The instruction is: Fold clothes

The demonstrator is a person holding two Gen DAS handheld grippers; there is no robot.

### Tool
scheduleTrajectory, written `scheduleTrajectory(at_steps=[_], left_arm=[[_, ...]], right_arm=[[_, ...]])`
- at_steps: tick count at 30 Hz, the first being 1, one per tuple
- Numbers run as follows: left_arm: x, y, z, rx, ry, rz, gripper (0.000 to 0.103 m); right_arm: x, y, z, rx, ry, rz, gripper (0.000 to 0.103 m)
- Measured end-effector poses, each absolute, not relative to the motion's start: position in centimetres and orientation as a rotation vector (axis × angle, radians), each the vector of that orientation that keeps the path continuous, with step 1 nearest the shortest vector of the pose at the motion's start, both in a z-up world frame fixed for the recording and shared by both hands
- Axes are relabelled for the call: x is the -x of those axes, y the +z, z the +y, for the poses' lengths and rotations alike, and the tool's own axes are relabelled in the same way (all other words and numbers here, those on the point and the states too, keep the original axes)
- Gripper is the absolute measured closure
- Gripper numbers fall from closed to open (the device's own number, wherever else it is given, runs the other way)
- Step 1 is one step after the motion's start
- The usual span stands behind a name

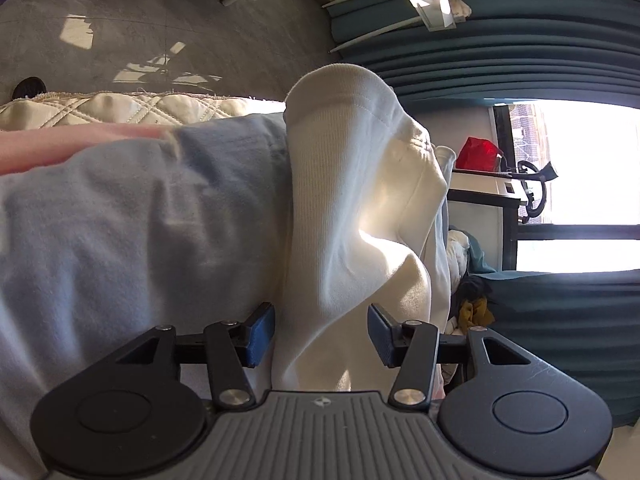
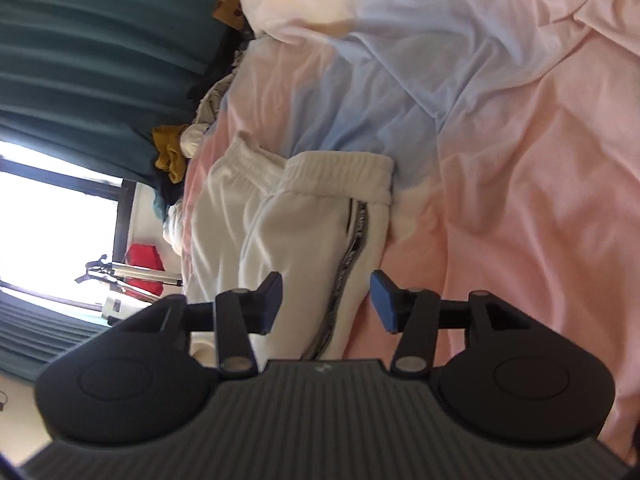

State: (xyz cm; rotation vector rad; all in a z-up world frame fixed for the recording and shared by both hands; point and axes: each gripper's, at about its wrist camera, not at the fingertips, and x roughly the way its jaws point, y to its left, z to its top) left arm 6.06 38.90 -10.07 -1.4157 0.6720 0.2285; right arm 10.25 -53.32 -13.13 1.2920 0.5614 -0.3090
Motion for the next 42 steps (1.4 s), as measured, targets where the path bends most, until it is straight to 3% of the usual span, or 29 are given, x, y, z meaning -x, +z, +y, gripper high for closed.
scheduleTrajectory(at_steps=[1,10,12,13,14,19,24,31,36,42], left_arm=[[-6.3,-10.3,39.0,1.416,0.232,0.672,0.050],[-7.8,-11.0,38.6,1.386,0.253,0.662,0.050],[-7.9,-11.1,38.5,1.384,0.256,0.661,0.050],[-7.8,-11.1,38.5,1.384,0.258,0.660,0.050],[-7.7,-11.0,38.4,1.385,0.258,0.658,0.050],[-7.3,-10.7,38.4,1.398,0.260,0.634,0.050],[-6.5,-11.1,38.5,1.470,0.237,0.607,0.048],[-6.8,-11.4,38.2,1.495,0.212,0.607,0.045],[-7.5,-11.3,38.1,1.443,0.231,0.626,0.045],[-10.0,-11.0,38.4,1.353,0.235,0.649,0.046]], right_arm=[[-11.0,-13.9,-54.1,-1.297,-0.311,0.580,0.043],[-18.6,-19.4,-56.7,-1.292,-0.265,0.564,0.042],[-19.2,-18.5,-56.3,-1.215,-0.278,0.516,0.053],[-19.4,-18.0,-56.1,-1.179,-0.283,0.492,0.070],[-19.0,-17.1,-56.3,-1.158,-0.278,0.465,0.080],[-17.3,-12.5,-57.1,-1.056,-0.251,0.332,0.083],[-14.7,-9.8,-59.1,-0.957,-0.295,0.243,0.084],[-13.7,-16.7,-60.6,-0.991,-0.387,0.484,0.082],[-11.4,-14.9,-59.5,-0.929,-0.413,0.510,0.080],[-8.6,-8.6,-54.4,-0.666,-0.380,0.514,0.058]])
